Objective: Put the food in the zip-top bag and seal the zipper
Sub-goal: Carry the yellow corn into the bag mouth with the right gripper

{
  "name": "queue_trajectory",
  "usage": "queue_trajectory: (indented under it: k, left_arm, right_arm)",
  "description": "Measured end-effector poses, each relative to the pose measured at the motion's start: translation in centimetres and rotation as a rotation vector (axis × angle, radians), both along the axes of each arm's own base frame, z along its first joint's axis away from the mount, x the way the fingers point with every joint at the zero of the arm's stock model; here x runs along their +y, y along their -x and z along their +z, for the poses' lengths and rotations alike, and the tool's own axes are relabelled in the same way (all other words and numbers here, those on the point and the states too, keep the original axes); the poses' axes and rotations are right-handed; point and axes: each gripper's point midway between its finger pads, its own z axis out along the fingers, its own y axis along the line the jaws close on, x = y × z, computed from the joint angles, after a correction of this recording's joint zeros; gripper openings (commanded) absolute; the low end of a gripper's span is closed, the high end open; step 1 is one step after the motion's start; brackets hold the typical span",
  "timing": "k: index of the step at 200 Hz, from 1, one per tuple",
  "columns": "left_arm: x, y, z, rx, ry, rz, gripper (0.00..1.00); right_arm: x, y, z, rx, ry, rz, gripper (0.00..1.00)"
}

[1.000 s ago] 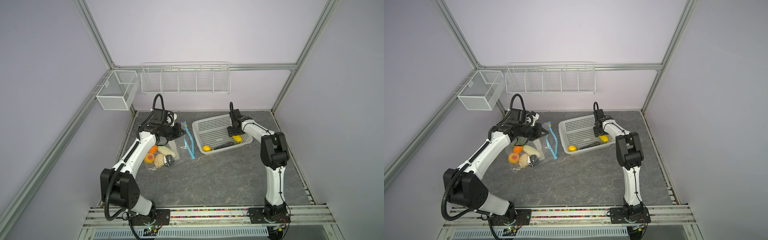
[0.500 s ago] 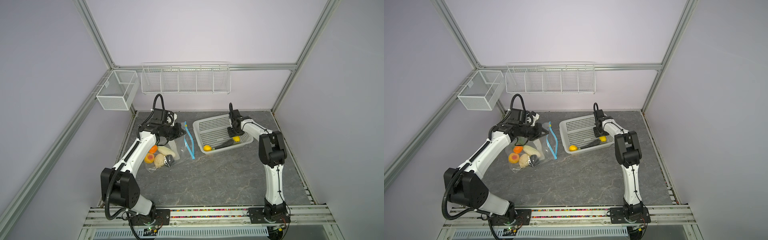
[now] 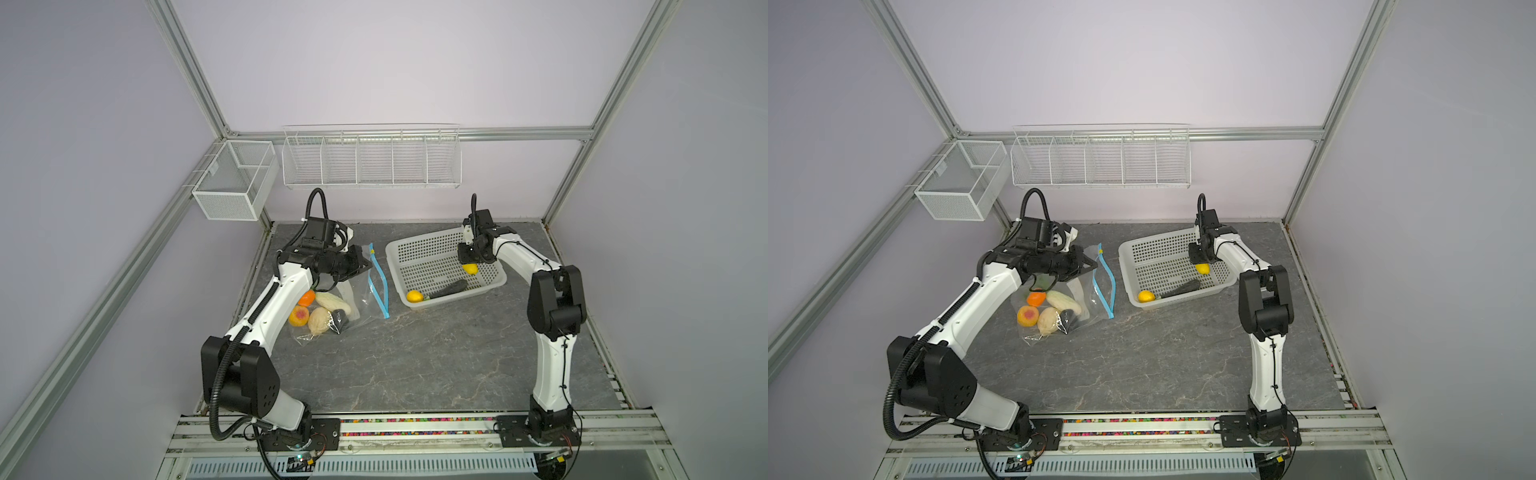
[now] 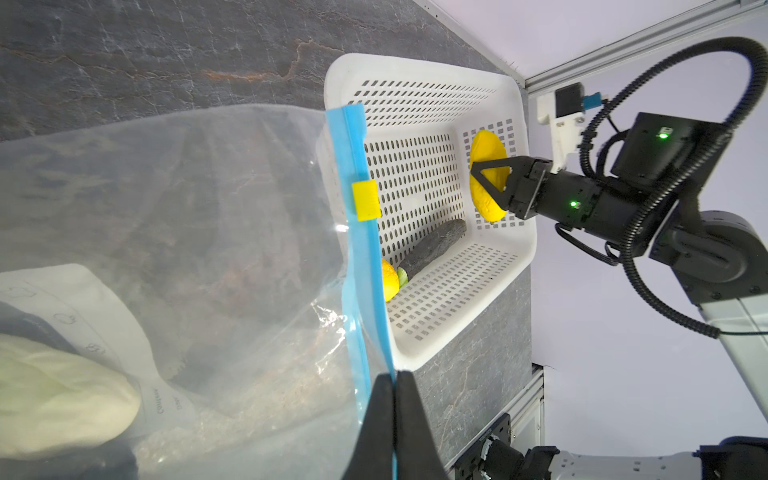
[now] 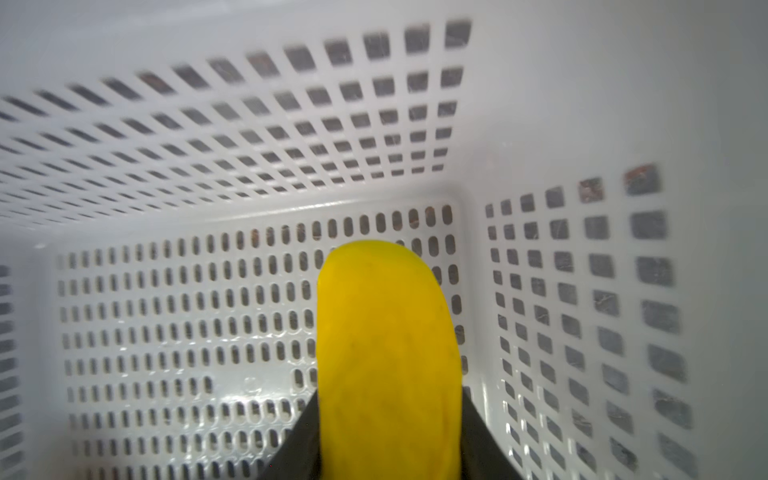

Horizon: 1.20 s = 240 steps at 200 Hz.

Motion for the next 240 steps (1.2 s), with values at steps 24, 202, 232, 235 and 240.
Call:
queue_trajectory:
  k: [24, 202, 232, 235, 240]
  left_arm:
    - [0.0, 0.0, 0.0, 0.004, 0.003, 0.004, 0.0]
    - [0.0, 0.0, 0.1, 0.006, 0.004, 0.012, 0.0]
    - [0.1, 0.0, 0.2, 0.003, 0.005, 0.013, 0.0]
    - [0.1, 0.0, 0.2, 0.003, 0.005, 0.013, 0.0]
    - [0.1, 0.0, 0.2, 0.002, 0.006, 0.013, 0.0]
  right_arm:
    - [1.0, -0.1, 2.6, -0.047, -0.109, 0.007, 0.3]
    - [25.3, 14.8, 10.8, 0.065, -0.916, 0.608, 0.26]
    - [26.6, 16.1, 11.9, 0.082, -0.946, 0.654, 0.25]
    - [26.7, 16.1, 12.0, 0.082, -0.948, 0.657, 0.25]
    - [27.0, 16.3, 12.3, 0.082, -0.952, 0.667, 0.25]
